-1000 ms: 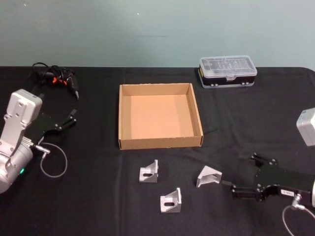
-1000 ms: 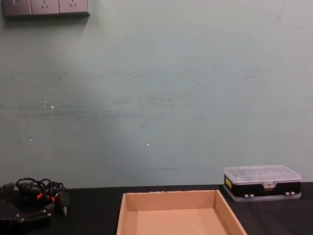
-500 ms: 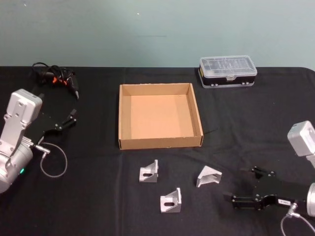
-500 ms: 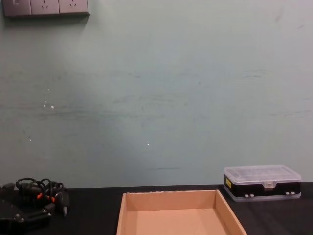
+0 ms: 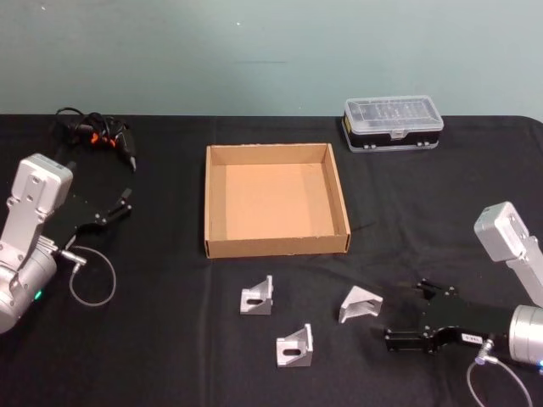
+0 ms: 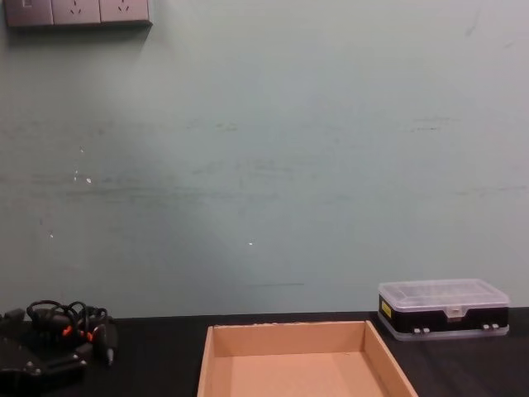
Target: Use one hand to pick up the angle iron from the table and place it into the box.
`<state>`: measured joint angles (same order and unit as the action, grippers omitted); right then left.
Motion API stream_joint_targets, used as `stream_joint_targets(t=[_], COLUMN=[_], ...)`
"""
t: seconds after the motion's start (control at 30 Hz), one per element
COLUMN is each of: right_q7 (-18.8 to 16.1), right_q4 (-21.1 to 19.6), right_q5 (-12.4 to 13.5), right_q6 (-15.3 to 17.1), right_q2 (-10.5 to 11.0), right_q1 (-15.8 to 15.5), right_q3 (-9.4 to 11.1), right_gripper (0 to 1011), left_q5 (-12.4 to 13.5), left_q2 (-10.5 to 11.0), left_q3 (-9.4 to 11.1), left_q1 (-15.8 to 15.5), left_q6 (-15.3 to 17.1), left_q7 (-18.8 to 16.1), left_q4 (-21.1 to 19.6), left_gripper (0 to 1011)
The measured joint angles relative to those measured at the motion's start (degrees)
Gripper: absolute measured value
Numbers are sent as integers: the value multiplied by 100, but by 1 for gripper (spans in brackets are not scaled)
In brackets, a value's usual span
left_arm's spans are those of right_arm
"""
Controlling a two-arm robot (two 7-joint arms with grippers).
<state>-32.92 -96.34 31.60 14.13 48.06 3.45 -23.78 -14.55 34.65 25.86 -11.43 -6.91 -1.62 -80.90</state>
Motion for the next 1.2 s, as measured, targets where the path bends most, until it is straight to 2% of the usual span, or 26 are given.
stream_joint_targets(t=[0.87, 1.2], right_q7=[-309, -399], right_q4=[534, 673], right_q5=[-246, -294], right_q6=[137, 145], right_q2=[-320, -378], right_q1=[728, 870], right_q3=[-476, -602], right_gripper=[1000, 1000], left_q5=[0, 0], left_q2=[0, 0], left_q3=[0, 0], left_q1=[0, 0], left_q6=[0, 0], left_q7=[0, 0], left_q4=[0, 0], left_gripper=[1011, 1011])
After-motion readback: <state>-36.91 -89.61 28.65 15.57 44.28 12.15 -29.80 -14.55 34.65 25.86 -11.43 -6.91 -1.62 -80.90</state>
